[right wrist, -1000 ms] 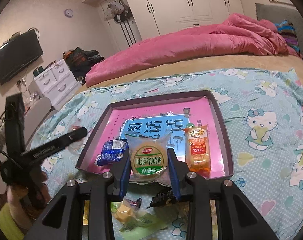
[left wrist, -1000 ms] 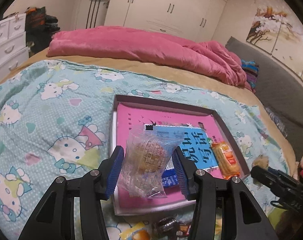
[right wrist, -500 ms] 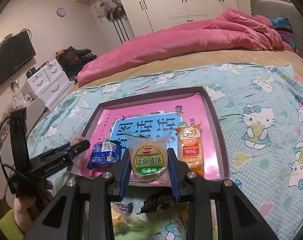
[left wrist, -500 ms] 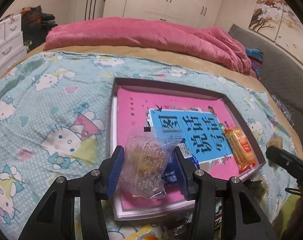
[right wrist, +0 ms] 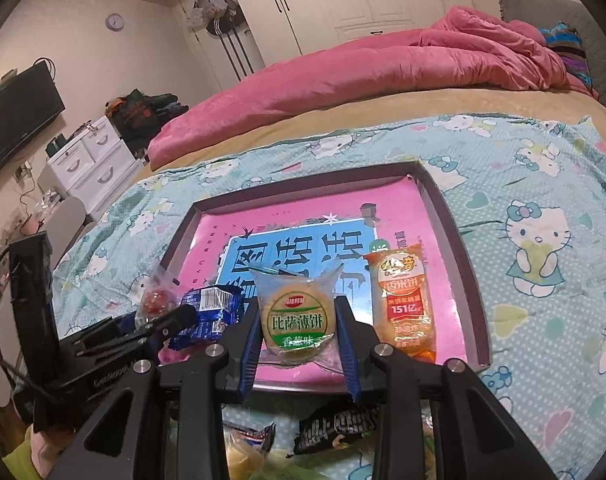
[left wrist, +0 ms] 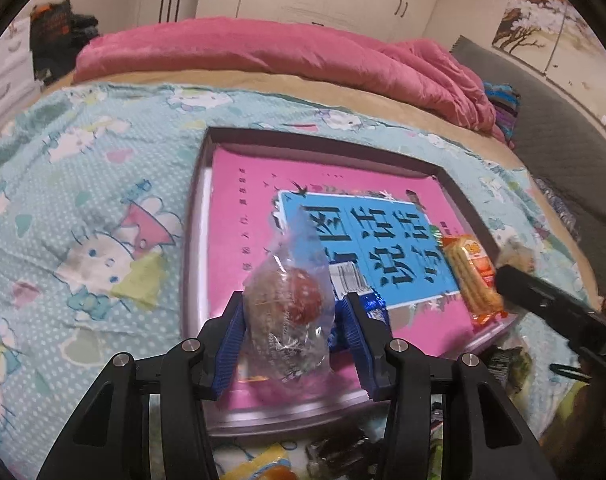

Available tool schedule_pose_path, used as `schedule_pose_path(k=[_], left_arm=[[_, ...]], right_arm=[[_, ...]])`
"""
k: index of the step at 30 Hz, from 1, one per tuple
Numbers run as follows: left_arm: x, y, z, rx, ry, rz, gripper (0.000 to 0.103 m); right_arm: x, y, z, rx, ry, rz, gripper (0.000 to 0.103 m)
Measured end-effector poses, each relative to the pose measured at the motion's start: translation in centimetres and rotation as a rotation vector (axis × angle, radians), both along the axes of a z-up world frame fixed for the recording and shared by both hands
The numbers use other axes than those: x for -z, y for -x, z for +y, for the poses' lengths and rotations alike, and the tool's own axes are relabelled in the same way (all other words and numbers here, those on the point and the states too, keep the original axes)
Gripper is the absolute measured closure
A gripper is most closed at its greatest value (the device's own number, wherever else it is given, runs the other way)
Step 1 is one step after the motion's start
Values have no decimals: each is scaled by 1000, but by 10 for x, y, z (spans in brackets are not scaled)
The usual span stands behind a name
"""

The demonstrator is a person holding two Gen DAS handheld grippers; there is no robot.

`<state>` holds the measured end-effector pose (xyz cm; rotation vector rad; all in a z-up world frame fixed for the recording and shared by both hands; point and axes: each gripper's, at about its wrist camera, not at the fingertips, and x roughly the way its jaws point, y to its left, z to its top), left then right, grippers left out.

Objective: Organize snacks
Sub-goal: 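Carry the candy bag and round pastry into the pink tray, then lower both snacks beside the blue packet and open the right tool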

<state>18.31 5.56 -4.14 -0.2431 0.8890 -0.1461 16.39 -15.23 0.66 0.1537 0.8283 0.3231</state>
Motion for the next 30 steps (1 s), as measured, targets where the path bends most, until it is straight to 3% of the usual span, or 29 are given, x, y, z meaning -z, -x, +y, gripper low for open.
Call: schedule_pose_path(k=[13,30], left_arm=[[2,1,-12,54,21,11,53],[1,0,-7,53,61,31,53]], right_arm=[[14,-15,12,13,39,29,68],[39,-14,20,-6,91,85,68]])
